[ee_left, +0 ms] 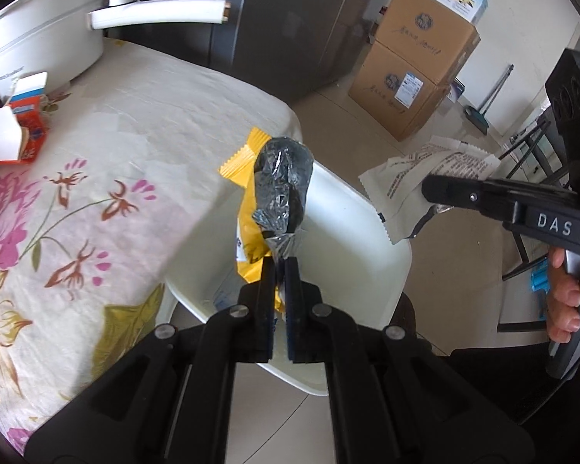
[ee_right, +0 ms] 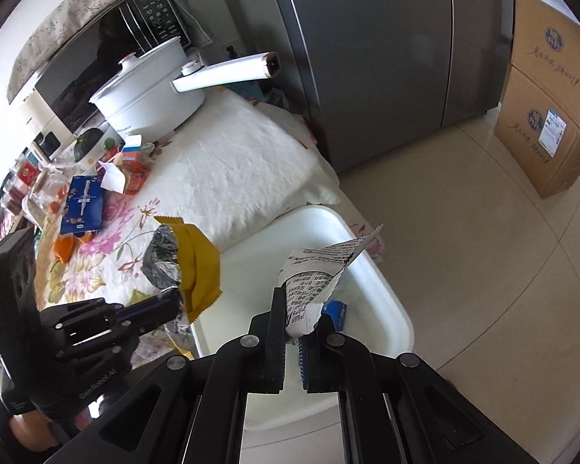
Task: Collect trash
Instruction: 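Carry the snack bag and wrapper over the white bin and open both tools, then move both open tools back over the table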
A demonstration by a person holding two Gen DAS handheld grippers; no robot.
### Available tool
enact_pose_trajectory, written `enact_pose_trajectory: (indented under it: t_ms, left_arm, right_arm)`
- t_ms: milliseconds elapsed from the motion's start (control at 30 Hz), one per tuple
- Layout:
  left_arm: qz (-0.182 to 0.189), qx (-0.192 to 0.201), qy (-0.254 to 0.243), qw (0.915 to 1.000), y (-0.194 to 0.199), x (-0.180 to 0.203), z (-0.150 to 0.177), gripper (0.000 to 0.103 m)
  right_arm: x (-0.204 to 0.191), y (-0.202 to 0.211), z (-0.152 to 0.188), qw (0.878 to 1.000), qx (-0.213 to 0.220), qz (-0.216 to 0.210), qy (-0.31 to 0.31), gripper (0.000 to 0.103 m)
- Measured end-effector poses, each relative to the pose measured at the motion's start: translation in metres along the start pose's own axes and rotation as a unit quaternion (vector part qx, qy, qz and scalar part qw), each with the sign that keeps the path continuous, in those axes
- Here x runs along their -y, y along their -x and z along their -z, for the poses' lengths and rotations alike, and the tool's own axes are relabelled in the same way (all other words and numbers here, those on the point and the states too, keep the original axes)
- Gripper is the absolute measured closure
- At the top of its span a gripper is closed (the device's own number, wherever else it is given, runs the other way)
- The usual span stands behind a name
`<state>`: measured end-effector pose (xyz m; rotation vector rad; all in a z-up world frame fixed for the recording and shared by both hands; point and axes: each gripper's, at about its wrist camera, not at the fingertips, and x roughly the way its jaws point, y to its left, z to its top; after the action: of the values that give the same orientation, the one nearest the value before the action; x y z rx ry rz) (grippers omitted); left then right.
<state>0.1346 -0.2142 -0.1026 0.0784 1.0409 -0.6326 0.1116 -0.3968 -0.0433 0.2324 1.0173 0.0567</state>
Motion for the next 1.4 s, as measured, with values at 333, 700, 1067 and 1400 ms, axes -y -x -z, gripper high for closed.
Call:
enact_pose_trajectory:
  t_ms: [333, 700, 1067, 1400]
  left_arm:
    - [-0.115, -0.004, -0.004, 0.9934, 0.001, -0.007, 0.005, 0.02]
    - [-0.119, -0.007, 0.024, 0.9926, 0.018, -0.03, 0.011, 0.019]
    - [-0.13, -0.007, 0.05, 0.9901, 0.035, -0.055, 0.015, 0.019]
    - [-0.167, -0.005, 0.075, 0.983, 0.056, -0.085, 0.023, 0.003]
  right_arm:
    - [0.003, -0.004, 0.002, 1.0, -0.014, 0.008, 0.002, 0.096]
    - [-0.009, -0.018, 0.003, 0.999, -0.041, 0.006, 0.006, 0.089]
    - [-0.024, -0.025, 0.004, 0.999, -0.051, 0.017, 0.005, 0.029]
    - [-0.049, -0.029, -0.004, 0.999, -0.044, 0.023, 0.021, 0.021]
